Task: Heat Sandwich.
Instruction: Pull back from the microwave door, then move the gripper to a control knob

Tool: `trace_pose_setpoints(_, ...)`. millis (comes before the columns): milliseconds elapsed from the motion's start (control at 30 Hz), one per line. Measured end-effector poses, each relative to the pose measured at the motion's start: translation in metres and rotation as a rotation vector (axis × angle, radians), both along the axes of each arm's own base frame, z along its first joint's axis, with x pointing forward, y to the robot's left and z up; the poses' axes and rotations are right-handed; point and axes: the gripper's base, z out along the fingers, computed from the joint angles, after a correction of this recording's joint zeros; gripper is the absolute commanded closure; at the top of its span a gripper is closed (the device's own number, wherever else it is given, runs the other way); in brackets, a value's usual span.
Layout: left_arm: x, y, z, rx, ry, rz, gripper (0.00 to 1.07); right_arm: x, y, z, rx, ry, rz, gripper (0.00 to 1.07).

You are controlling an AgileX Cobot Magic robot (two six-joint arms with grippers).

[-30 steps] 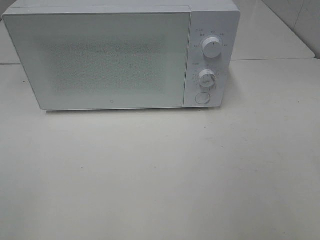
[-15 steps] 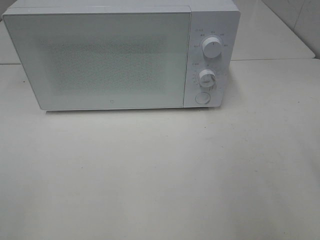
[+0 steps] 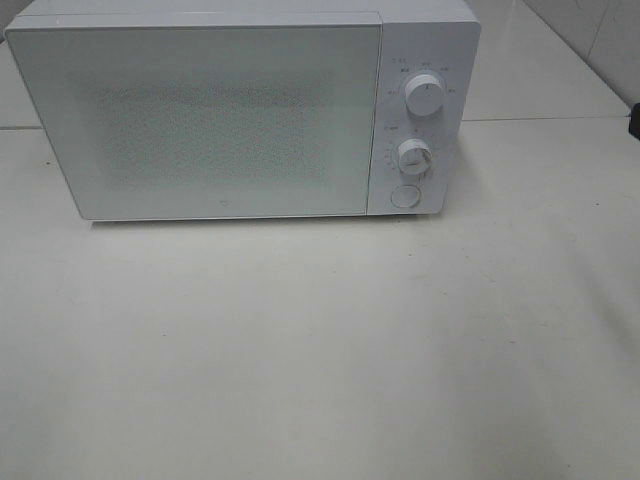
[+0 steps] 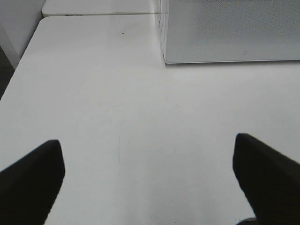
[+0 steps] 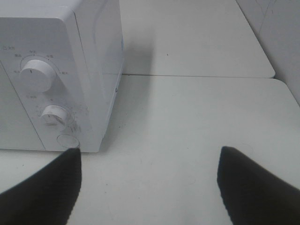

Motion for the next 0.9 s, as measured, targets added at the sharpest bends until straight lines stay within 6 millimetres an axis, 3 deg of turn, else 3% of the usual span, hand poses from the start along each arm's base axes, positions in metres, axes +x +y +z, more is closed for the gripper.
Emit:
trace_pose_setpoints(500, 0.000, 0.000, 0.000, 0.000, 0.000, 0.000, 0.15, 0.056, 0.003, -0.022, 0.010, -0.162, -0.007, 0.31)
trace_pose_setpoints(900, 0.000, 0.000, 0.000, 0.000, 0.000, 0.000, 0.15, 0.062, 0.007, -0.045, 0.047, -0.226, -0.024, 0.31)
